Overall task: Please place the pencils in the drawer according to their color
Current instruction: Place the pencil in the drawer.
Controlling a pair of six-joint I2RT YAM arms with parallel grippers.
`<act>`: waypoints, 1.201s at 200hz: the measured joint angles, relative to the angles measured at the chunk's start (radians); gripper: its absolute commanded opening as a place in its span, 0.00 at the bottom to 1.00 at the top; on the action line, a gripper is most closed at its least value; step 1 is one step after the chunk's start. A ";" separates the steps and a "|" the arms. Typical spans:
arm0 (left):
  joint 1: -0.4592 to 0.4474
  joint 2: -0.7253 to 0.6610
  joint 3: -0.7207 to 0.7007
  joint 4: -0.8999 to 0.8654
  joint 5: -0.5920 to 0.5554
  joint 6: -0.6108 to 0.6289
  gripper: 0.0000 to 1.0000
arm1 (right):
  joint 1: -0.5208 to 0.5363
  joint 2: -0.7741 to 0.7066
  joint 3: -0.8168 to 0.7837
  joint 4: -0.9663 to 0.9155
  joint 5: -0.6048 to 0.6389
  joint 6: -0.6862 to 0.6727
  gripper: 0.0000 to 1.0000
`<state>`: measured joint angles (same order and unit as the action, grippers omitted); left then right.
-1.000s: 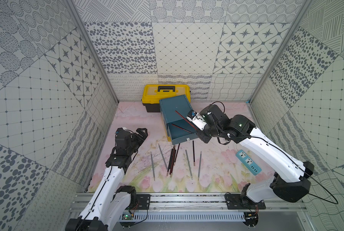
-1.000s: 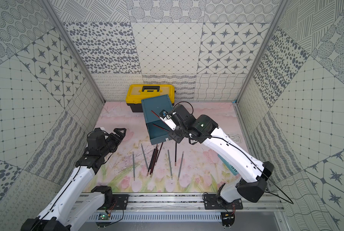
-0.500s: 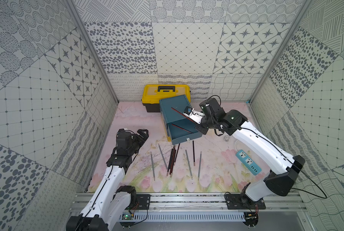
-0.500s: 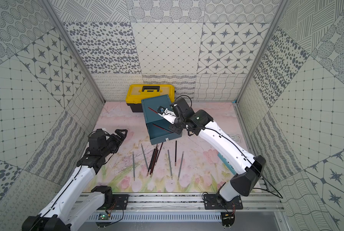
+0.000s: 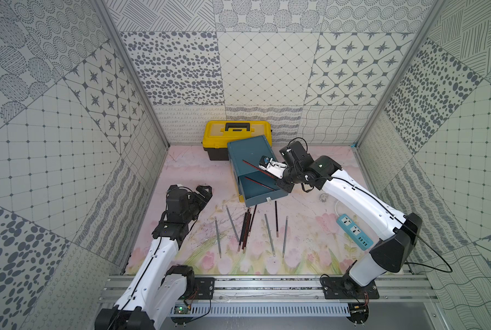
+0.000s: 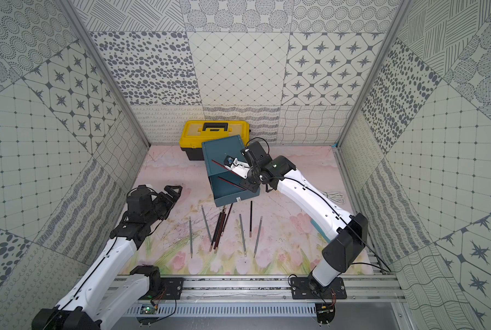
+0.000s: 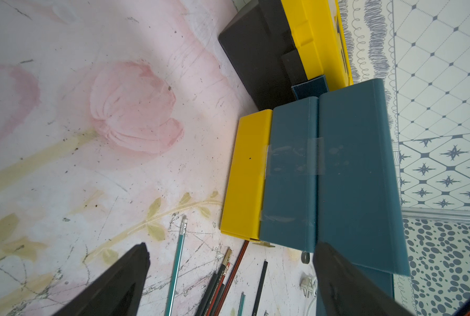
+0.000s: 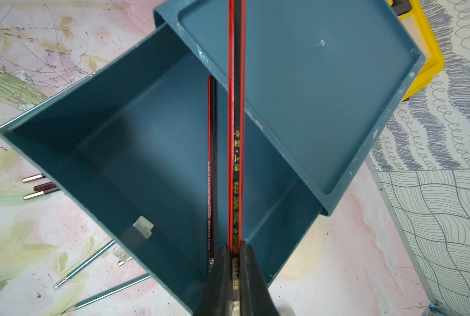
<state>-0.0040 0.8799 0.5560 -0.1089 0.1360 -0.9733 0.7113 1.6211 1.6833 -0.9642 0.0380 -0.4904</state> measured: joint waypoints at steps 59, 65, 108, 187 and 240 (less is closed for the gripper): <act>0.000 0.002 -0.003 0.001 0.000 -0.002 0.99 | -0.005 0.016 -0.021 0.010 0.001 -0.016 0.00; 0.000 0.002 -0.003 0.001 0.000 -0.002 0.99 | -0.005 0.016 -0.025 0.010 0.001 -0.016 0.00; 0.000 0.006 -0.003 0.001 0.000 -0.002 0.99 | -0.005 0.016 -0.056 0.014 0.001 -0.024 0.00; 0.000 0.010 -0.003 0.001 0.000 -0.002 0.99 | -0.005 0.015 -0.100 0.057 -0.005 -0.060 0.27; 0.000 0.010 -0.003 0.001 0.000 -0.002 0.99 | 0.002 -0.021 -0.117 0.087 -0.005 -0.068 0.37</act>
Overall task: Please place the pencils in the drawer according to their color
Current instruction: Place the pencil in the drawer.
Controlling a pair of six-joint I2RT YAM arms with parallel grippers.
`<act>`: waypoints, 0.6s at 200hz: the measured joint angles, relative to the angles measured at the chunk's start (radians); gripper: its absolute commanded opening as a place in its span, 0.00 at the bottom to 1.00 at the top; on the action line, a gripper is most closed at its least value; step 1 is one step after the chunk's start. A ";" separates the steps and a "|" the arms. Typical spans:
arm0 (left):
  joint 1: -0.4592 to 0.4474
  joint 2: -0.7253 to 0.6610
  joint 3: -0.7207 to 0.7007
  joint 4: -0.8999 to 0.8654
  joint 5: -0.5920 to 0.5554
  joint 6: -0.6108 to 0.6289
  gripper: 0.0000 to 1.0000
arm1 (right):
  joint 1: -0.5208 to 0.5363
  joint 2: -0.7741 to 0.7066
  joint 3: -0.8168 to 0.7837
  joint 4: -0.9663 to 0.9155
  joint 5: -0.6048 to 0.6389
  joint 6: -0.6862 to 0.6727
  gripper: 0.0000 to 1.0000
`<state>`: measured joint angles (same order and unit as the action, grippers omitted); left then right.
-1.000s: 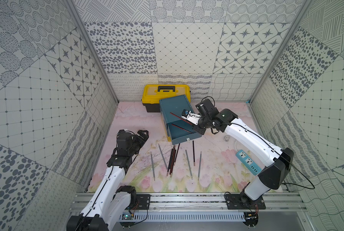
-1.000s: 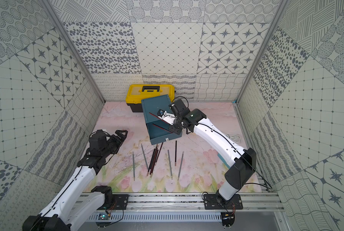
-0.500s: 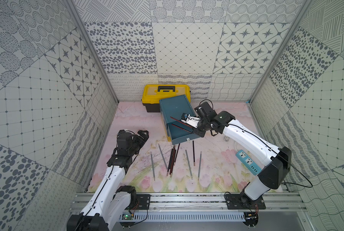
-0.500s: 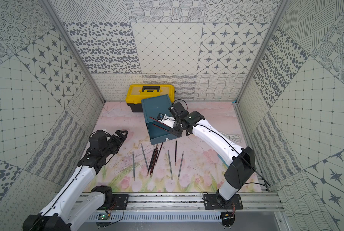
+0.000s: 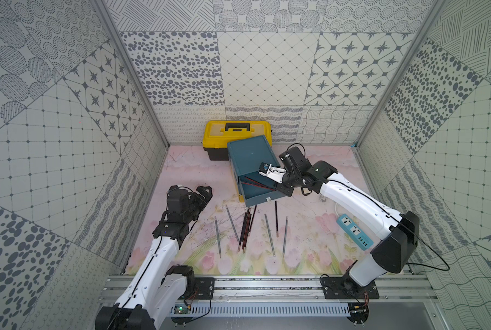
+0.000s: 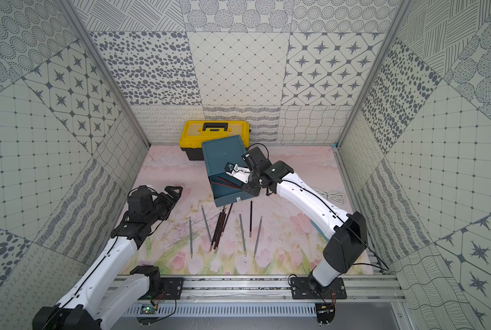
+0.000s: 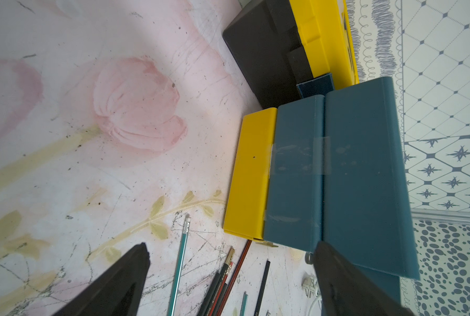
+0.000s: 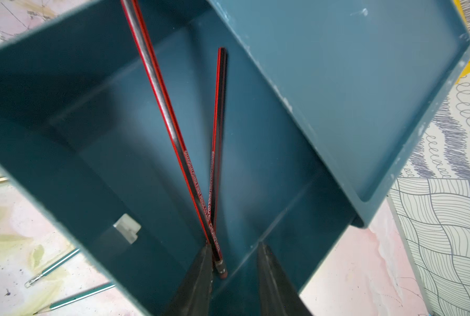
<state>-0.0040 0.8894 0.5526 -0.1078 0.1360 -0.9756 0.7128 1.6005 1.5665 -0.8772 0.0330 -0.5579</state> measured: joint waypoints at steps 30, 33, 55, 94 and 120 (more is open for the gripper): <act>0.000 0.000 0.000 0.000 0.000 0.000 0.99 | 0.006 -0.024 0.000 0.014 0.001 0.007 0.38; 0.000 0.000 0.000 0.000 0.000 0.000 0.99 | 0.007 -0.026 0.000 0.016 0.001 0.009 0.38; 0.000 0.000 0.000 0.000 0.002 0.000 0.99 | 0.014 -0.039 0.000 0.024 0.003 0.030 0.40; 0.000 0.002 0.000 0.003 0.011 0.000 0.99 | 0.063 -0.045 0.016 0.033 -0.008 0.078 0.41; 0.000 0.008 0.000 0.012 0.019 0.000 0.99 | 0.116 -0.027 0.061 0.038 0.006 0.097 0.41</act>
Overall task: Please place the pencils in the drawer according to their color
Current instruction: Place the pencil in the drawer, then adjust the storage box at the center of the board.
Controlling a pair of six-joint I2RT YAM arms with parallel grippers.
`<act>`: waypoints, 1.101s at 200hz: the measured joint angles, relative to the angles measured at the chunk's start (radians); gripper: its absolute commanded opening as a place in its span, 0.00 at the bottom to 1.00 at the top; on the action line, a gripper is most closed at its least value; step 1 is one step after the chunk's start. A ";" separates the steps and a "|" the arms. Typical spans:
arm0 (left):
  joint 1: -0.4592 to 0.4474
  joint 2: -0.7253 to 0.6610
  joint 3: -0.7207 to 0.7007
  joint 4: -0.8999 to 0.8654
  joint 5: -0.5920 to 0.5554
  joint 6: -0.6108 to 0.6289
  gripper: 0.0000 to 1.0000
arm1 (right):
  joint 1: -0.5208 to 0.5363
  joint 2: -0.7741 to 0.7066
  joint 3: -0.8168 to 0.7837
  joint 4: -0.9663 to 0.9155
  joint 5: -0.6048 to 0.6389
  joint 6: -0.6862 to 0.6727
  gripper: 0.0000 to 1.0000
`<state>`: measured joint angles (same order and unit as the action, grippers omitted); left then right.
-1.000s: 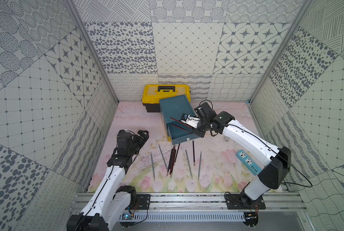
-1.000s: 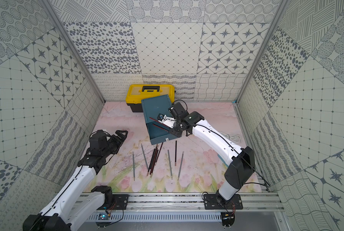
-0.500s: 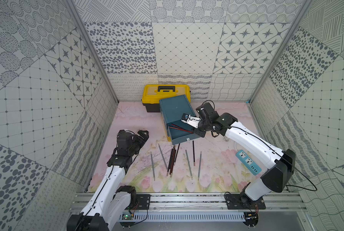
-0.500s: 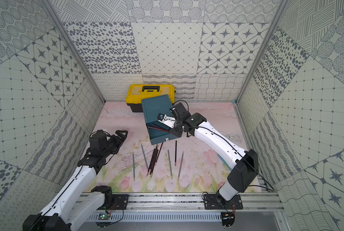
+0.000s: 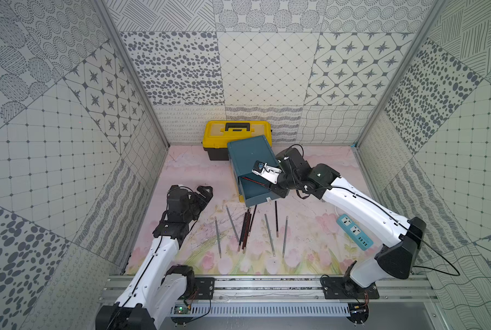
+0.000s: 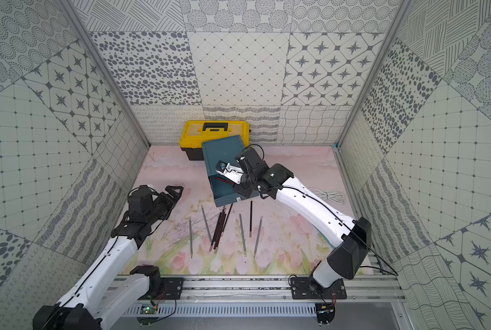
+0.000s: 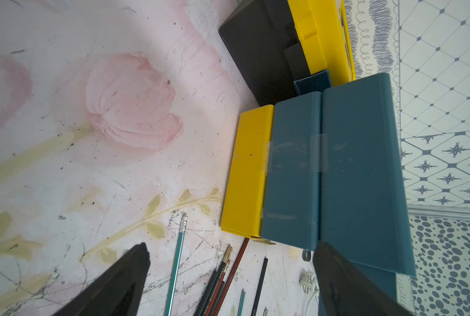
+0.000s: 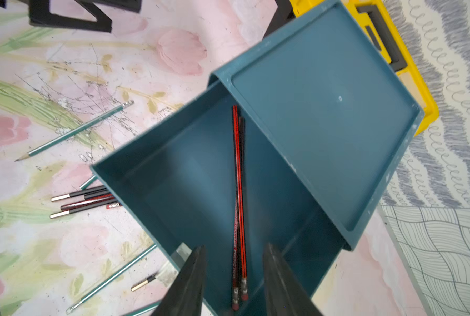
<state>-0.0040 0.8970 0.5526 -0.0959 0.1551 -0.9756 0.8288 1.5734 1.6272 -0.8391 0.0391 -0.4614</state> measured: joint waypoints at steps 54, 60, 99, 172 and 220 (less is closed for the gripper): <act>0.000 0.000 0.003 0.000 0.006 0.000 0.99 | 0.120 0.051 0.032 0.030 0.135 0.081 0.45; 0.000 0.000 0.004 0.000 0.006 0.000 0.99 | 0.137 0.051 0.032 0.032 0.160 0.104 0.45; 0.000 0.006 0.004 0.000 0.011 0.001 0.99 | 0.217 0.031 0.024 0.053 0.295 0.287 0.47; -0.090 0.048 0.032 -0.045 0.051 0.037 0.84 | 0.148 -0.251 -0.195 0.068 0.439 0.627 0.58; -0.223 0.135 0.026 -0.049 0.051 0.044 0.79 | -0.093 -0.324 -0.325 0.072 0.335 0.771 0.59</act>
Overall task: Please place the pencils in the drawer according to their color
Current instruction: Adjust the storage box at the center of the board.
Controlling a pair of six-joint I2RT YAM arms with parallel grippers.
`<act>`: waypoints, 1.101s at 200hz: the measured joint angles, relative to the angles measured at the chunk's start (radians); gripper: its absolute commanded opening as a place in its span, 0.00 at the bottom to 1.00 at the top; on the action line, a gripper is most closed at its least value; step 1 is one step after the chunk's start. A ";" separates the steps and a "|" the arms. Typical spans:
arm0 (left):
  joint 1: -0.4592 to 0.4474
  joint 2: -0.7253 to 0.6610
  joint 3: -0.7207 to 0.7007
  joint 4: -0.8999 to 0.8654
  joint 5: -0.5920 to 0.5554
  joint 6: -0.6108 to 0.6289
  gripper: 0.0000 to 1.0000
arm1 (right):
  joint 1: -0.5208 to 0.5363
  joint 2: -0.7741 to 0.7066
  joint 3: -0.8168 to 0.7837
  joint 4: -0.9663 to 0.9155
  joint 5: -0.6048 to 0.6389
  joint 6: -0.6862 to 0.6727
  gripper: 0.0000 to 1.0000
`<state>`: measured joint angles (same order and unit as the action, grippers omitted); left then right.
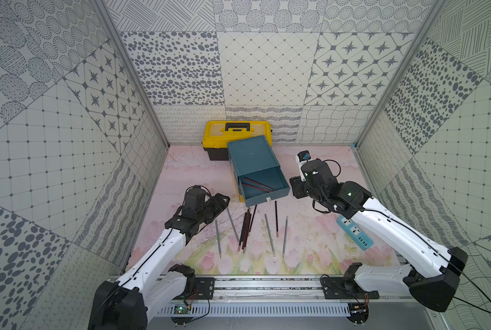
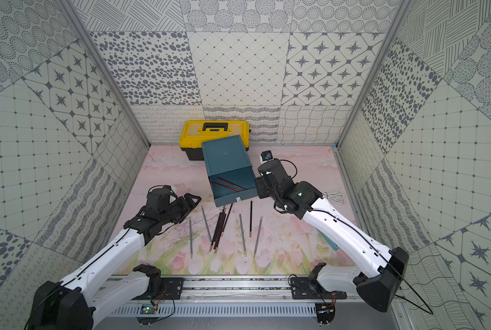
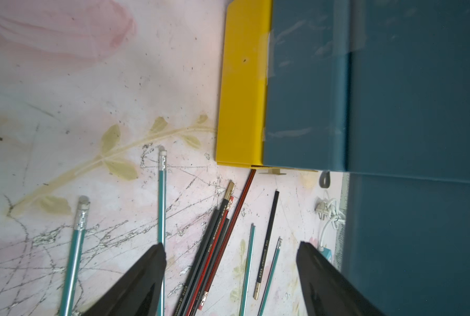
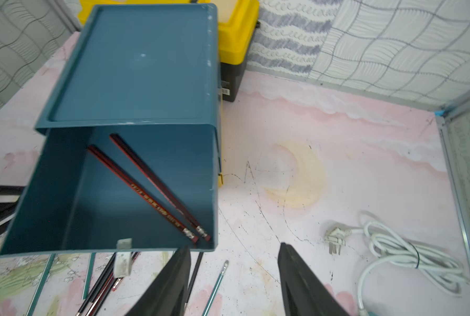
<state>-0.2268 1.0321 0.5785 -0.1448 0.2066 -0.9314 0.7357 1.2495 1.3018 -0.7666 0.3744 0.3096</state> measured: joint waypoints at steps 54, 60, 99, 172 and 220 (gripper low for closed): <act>-0.029 0.171 0.043 0.063 -0.019 0.000 0.69 | -0.160 0.001 -0.021 0.032 -0.132 0.025 0.60; -0.029 0.194 0.057 0.075 -0.028 0.000 0.68 | -0.178 0.003 -0.021 0.039 -0.145 0.025 0.60; -0.019 0.360 0.167 0.153 -0.053 0.011 0.59 | -0.267 0.086 0.029 0.082 -0.223 0.024 0.60; 0.026 0.661 0.398 0.251 -0.034 0.019 0.44 | -0.282 0.166 0.079 0.131 -0.288 0.016 0.60; 0.029 0.795 0.544 0.260 0.002 0.019 0.42 | -0.283 0.166 0.080 0.143 -0.296 0.013 0.59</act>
<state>-0.1978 1.8275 1.1221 0.1154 0.2089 -0.9127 0.4530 1.4158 1.3819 -0.6235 0.0780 0.3225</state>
